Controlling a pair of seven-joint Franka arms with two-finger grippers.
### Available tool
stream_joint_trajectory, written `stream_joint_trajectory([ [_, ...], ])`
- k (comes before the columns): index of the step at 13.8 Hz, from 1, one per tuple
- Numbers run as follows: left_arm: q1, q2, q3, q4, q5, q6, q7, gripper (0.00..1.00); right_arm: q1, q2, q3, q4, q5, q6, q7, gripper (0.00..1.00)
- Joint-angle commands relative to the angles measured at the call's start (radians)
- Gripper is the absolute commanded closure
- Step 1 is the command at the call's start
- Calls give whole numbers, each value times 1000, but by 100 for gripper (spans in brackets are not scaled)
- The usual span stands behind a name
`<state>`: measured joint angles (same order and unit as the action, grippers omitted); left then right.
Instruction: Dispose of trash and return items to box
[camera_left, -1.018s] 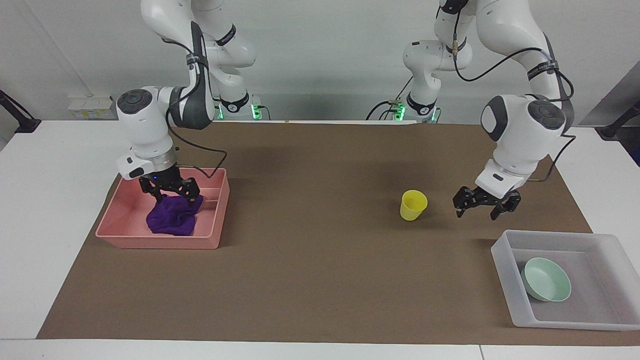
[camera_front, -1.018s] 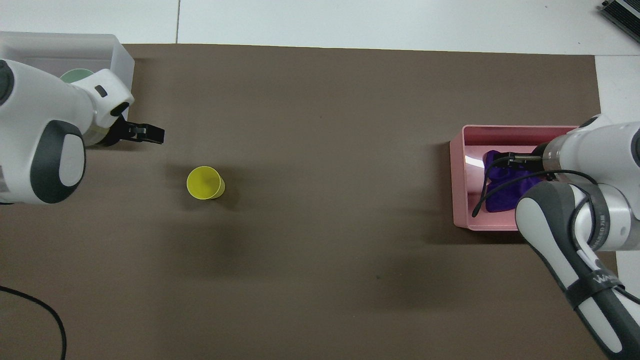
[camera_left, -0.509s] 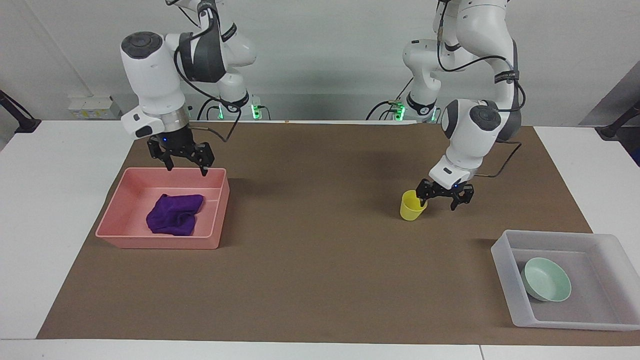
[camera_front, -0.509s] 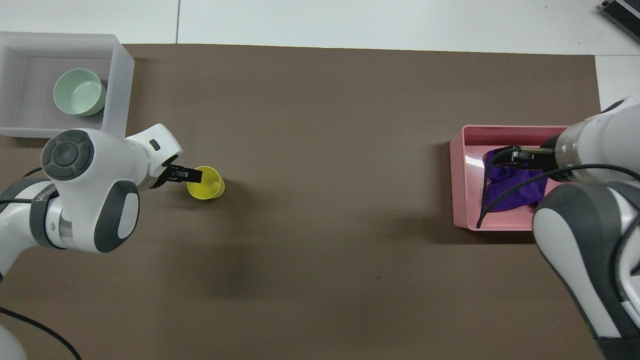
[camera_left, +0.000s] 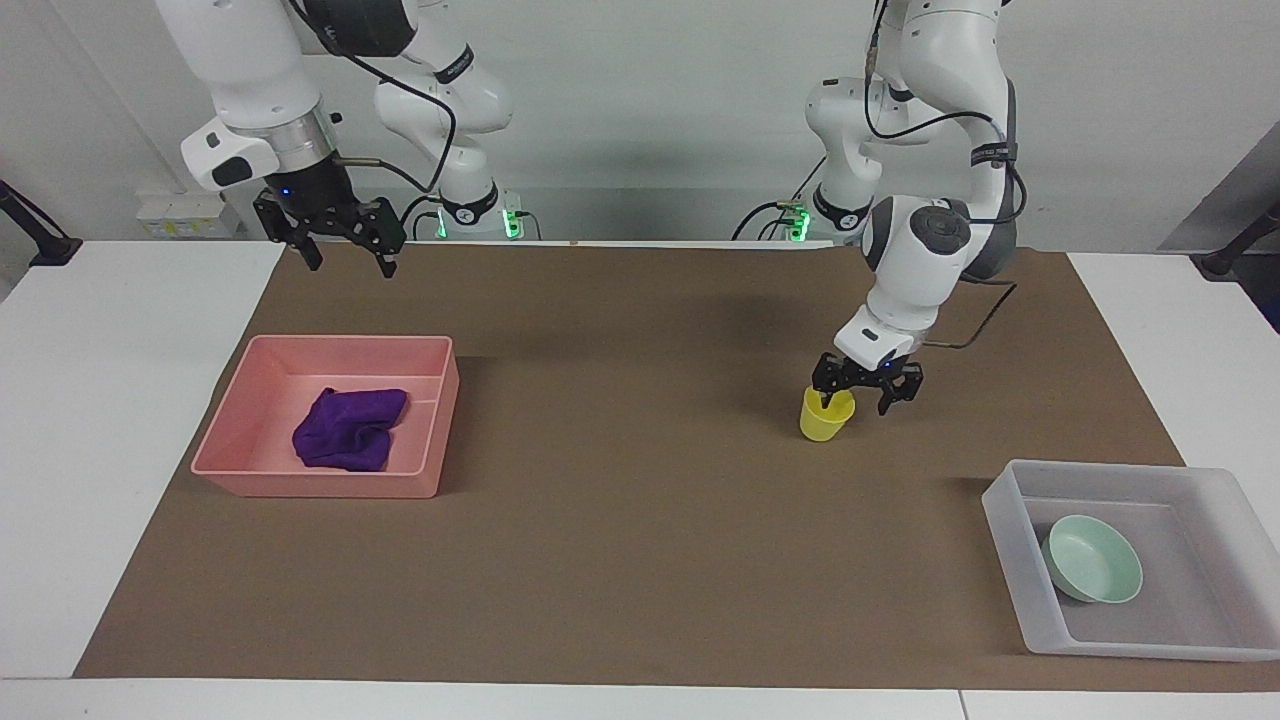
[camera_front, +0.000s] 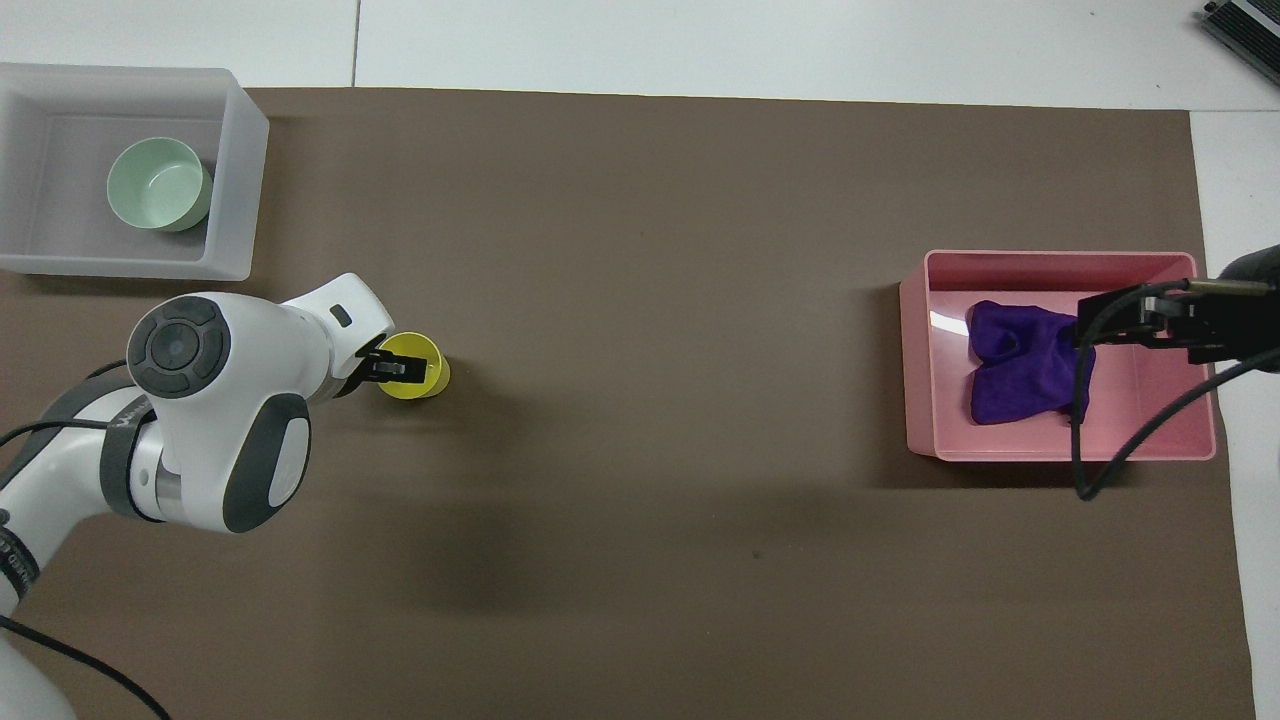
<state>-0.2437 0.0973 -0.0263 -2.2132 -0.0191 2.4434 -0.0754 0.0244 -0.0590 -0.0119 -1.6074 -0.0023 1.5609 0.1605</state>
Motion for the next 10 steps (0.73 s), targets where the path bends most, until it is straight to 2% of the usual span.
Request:
stream_joint_trajectory([
  [1, -17, -14, 14, -29, 10, 34, -55, 100, -27, 19, 1, 79, 25, -77, -48, 0],
  [6, -9, -33, 14, -11, 10, 2, -61, 100, -37, -4, -5, 49, 7, -85, -117, 0],
  [10, 32, -24, 19, 140, 10, -139, -47, 100, -37, -18, -5, 23, -27, -76, -159, 0],
])
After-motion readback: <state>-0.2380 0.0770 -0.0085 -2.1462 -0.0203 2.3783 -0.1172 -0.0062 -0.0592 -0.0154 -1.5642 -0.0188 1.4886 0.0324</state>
